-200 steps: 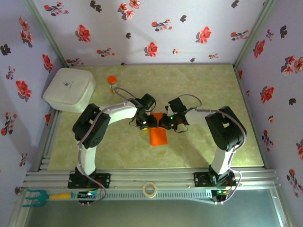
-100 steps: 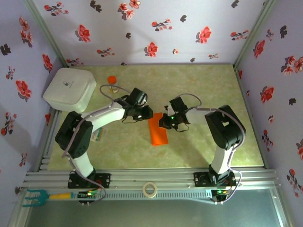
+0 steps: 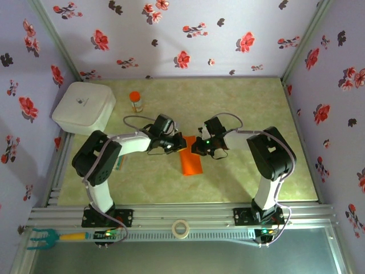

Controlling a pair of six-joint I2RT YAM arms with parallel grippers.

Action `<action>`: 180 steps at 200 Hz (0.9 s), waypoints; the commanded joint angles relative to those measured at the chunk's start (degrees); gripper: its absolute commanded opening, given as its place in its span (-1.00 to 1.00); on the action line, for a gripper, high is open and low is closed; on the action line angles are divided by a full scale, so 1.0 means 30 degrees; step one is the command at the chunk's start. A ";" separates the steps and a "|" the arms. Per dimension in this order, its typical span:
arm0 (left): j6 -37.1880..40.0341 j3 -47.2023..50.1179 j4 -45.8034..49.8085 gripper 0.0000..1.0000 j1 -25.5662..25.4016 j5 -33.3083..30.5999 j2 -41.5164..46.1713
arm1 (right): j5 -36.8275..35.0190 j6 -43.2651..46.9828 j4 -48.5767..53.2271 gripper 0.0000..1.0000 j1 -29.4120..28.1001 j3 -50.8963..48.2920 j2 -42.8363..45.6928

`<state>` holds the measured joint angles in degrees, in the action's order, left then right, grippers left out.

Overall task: Fold a paper plane with a square sheet of paper (pick it up from the middle)
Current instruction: First fold the square sheet of paper in half at the center of the table.

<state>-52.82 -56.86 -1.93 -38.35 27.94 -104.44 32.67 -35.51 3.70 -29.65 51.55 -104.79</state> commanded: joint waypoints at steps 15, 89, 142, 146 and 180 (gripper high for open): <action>-0.0026 0.0360 -0.0499 -1.00 0.0214 0.0473 -0.0873 | -0.1955 0.0102 0.1845 -1.00 0.0186 -0.0806 -0.1117; 0.0867 0.2267 -0.0512 -1.00 0.0892 -0.0704 -0.1597 | -0.1872 0.0020 0.1710 -1.00 0.0185 -0.0953 -0.1058; 0.1435 0.0028 0.1480 -1.00 0.0946 -0.0641 -0.0504 | -0.1952 -0.0012 0.1757 -1.00 0.0186 -0.0982 -0.0929; 0.1566 -0.0283 0.1785 -1.00 0.0950 -0.0623 -0.0504 | -0.1980 -0.0003 0.1746 -1.00 0.0186 -0.0982 -0.0903; 0.2122 -0.1440 0.2317 -1.00 0.1221 -0.0119 -0.1595 | -0.1928 0.0027 0.1808 -1.00 0.0186 -0.0923 -0.0973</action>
<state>-49.25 -58.78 1.78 -35.75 27.46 -107.31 32.86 -35.53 3.22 -29.61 51.29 -104.79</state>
